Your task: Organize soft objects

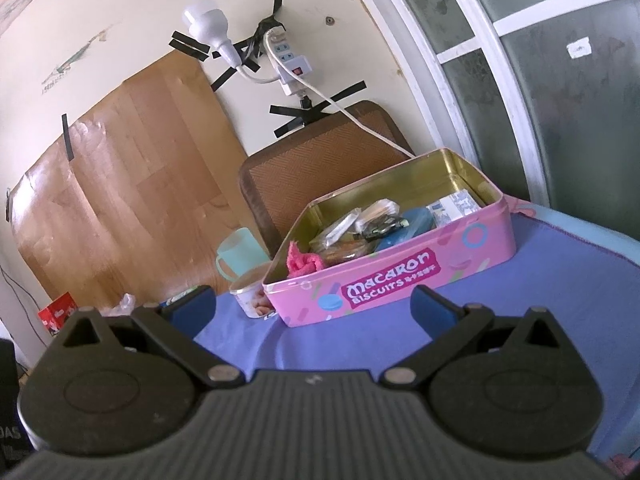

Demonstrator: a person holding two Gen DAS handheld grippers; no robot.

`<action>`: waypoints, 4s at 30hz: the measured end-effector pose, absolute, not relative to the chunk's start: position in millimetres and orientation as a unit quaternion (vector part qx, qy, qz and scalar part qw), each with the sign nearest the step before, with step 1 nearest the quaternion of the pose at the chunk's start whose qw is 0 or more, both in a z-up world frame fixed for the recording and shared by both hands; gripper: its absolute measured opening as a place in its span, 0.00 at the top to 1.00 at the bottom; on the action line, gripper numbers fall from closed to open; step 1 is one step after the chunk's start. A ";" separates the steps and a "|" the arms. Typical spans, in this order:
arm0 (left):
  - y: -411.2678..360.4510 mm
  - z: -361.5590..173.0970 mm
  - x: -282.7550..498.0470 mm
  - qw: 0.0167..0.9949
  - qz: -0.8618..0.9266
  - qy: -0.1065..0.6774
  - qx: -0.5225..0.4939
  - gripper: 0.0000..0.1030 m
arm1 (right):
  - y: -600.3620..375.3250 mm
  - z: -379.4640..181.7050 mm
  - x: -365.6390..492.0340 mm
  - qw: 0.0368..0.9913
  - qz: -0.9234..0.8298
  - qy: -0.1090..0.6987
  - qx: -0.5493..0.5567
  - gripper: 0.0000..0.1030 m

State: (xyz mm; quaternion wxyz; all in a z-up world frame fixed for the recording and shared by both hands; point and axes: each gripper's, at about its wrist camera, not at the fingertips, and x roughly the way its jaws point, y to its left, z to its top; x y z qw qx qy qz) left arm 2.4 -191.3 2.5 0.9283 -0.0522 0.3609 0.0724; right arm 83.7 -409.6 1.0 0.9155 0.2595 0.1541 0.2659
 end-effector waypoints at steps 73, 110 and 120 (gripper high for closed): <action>-184.2 -13.5 25.3 0.925 0.122 0.361 0.003 0.00 | -378.5 -17.4 108.5 0.918 0.276 0.174 0.224 0.00; -173.9 5.9 18.8 0.933 0.147 0.329 0.002 0.00 | -383.0 -10.9 98.9 0.935 0.256 0.154 0.192 0.00; -169.8 -1.3 19.2 0.924 0.141 0.355 -0.013 0.00 | -374.2 -17.1 98.2 0.928 0.271 0.174 0.188 0.00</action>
